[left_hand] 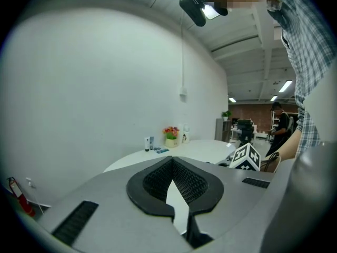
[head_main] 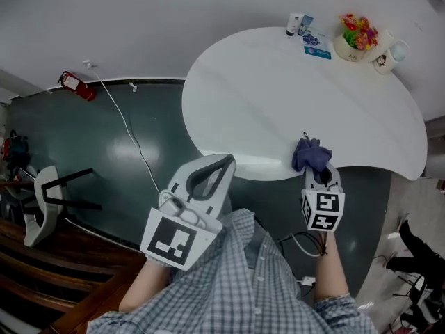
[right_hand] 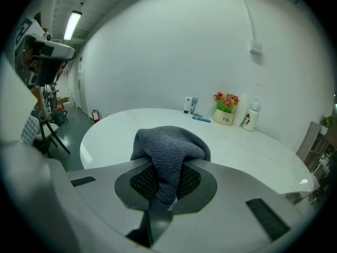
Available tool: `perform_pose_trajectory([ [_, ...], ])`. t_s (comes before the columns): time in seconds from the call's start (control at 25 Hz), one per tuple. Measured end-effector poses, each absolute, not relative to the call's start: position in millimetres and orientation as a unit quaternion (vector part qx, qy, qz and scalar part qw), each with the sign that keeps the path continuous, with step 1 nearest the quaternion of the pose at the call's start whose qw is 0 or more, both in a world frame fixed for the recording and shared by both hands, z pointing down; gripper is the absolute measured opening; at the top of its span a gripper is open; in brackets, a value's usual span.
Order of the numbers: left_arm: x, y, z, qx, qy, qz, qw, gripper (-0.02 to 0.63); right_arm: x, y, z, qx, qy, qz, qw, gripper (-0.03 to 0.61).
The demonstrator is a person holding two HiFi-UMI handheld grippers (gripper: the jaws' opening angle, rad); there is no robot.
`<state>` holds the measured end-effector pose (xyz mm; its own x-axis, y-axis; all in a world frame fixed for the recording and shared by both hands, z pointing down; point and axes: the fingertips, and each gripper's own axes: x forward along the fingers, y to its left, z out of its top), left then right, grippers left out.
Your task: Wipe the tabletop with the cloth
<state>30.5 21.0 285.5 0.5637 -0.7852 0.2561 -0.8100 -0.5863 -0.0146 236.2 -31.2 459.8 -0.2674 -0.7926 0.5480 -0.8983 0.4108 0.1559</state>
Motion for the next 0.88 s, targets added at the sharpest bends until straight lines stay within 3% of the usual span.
perform_pose_trajectory([
  [0.4, 2.8, -28.1, 287.4, 0.886, -0.444, 0.115, 0.065, 0.002, 229.1, -44.9, 520.4, 0.493, -0.775, 0.134, 0.373, 0.037],
  [0.88, -25.7, -63.9, 294.5, 0.886, -0.443, 0.111, 0.081, 0.002, 219.1, -40.6, 523.6, 0.53, -0.754, 0.176, 0.346, 0.037],
])
